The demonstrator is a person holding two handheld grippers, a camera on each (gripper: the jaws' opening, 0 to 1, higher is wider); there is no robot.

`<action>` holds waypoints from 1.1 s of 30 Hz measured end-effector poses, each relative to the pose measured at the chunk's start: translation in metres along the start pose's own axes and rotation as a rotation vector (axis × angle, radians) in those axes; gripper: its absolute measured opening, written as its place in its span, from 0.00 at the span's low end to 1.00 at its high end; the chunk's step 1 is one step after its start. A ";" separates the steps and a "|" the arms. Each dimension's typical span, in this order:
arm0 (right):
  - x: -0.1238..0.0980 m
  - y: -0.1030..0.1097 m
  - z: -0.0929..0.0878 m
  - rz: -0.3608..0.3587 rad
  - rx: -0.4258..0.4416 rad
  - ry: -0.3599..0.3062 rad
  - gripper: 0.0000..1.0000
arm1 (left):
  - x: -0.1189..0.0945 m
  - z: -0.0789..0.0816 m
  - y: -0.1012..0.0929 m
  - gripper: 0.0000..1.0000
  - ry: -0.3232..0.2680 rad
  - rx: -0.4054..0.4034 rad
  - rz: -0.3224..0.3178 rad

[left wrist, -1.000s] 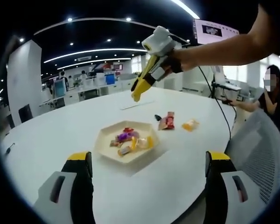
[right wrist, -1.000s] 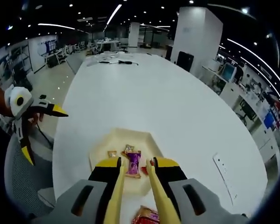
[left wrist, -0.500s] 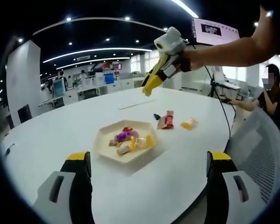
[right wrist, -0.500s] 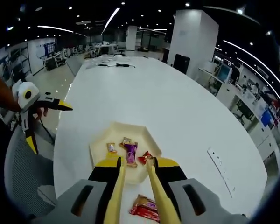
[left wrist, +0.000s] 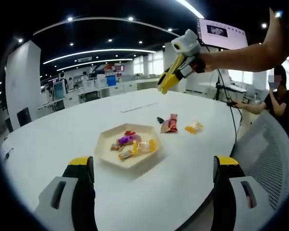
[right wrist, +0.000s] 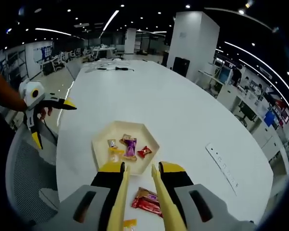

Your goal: Place the target food into the container with the food tongs after gripping and lifting it, then release it inside without dropping or visibly crushing the food.

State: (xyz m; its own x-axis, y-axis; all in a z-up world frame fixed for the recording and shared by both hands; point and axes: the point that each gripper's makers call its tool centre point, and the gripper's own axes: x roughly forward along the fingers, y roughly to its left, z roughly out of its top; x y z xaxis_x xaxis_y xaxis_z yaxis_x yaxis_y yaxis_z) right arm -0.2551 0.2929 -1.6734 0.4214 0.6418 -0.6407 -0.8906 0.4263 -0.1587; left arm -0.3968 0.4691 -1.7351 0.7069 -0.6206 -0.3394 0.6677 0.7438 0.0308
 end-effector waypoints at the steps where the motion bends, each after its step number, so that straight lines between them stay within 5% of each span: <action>1: -0.003 0.000 -0.002 -0.003 0.003 -0.003 0.27 | 0.000 0.000 0.000 0.99 0.001 -0.002 -0.001; 19: -0.042 0.000 -0.041 -0.041 0.040 0.012 0.27 | -0.001 0.000 0.002 0.99 -0.004 -0.004 0.013; 33: -0.058 0.005 -0.050 -0.054 0.038 0.013 0.27 | -0.001 0.001 0.002 0.99 -0.008 -0.005 0.016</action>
State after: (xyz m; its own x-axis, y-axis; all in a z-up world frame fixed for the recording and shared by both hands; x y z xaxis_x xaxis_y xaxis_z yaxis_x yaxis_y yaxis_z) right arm -0.2925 0.2256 -1.6748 0.4661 0.6088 -0.6420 -0.8593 0.4842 -0.1647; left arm -0.3960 0.4714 -1.7338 0.7193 -0.6106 -0.3312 0.6552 0.7548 0.0313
